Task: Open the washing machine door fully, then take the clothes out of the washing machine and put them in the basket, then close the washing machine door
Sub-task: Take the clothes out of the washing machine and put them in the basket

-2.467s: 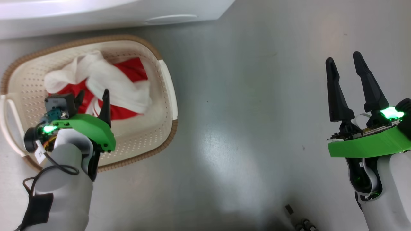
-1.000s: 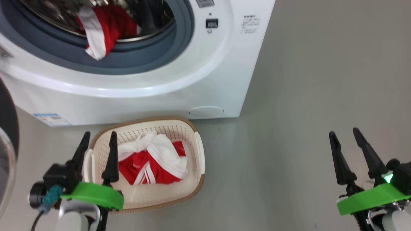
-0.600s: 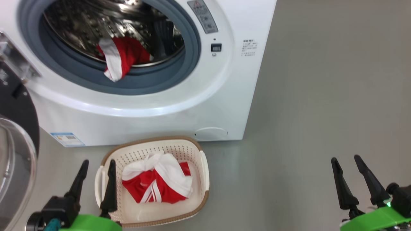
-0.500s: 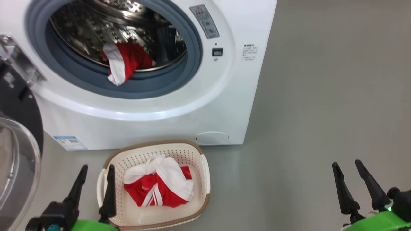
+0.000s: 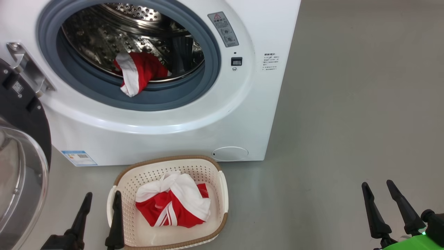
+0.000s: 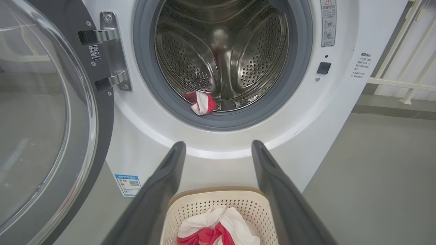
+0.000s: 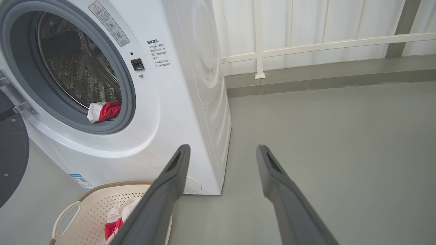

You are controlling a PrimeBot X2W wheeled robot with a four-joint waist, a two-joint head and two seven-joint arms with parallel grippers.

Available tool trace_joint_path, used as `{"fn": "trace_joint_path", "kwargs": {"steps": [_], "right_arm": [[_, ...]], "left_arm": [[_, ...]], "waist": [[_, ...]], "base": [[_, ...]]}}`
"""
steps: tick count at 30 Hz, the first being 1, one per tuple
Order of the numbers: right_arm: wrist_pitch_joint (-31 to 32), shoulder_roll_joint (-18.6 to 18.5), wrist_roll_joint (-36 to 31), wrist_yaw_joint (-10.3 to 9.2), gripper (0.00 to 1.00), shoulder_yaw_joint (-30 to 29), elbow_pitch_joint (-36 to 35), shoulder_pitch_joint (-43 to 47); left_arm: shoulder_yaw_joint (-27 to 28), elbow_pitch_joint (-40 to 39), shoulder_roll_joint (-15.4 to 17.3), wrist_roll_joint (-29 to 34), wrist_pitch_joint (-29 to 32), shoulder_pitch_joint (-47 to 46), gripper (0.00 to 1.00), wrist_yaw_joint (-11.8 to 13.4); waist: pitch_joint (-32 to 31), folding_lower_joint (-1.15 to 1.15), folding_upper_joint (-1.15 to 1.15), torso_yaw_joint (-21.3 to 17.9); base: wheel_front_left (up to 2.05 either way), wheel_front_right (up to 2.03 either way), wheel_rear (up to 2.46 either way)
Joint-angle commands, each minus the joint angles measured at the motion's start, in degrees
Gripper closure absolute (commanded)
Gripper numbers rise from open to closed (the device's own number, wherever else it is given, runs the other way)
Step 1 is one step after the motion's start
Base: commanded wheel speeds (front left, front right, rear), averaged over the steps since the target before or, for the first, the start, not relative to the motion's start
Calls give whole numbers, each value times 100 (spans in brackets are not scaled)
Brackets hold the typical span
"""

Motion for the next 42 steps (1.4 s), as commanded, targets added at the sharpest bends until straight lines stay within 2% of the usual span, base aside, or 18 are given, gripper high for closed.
{"fn": "trace_joint_path", "kwargs": {"steps": [1,13,19,29,42], "right_arm": [[-37,-113,-32,36,0,95,-153,-46],[-37,-72,-44,36,0,136,-160,-204],[-37,2,-40,36,0,112,-192,-372],[-37,126,-23,36,0,154,-249,-893],[-37,219,-18,36,0,155,-315,-1449]], "left_arm": [[155,-187,67,-29,-28,-80,0,44],[127,-199,67,-46,-28,-202,0,74],[23,67,67,52,-28,-670,0,75],[-88,1001,89,376,-28,-2516,0,152],[-357,3284,414,742,202,-5236,0,334]], "waist": [[32,0,0,8],[196,0,0,-35],[500,0,0,-23],[1412,0,0,-91],[2231,0,0,-221]], "base": [[0,0,0],[0,0,0],[0,0,0],[0,0,0],[0,0,0]]}}
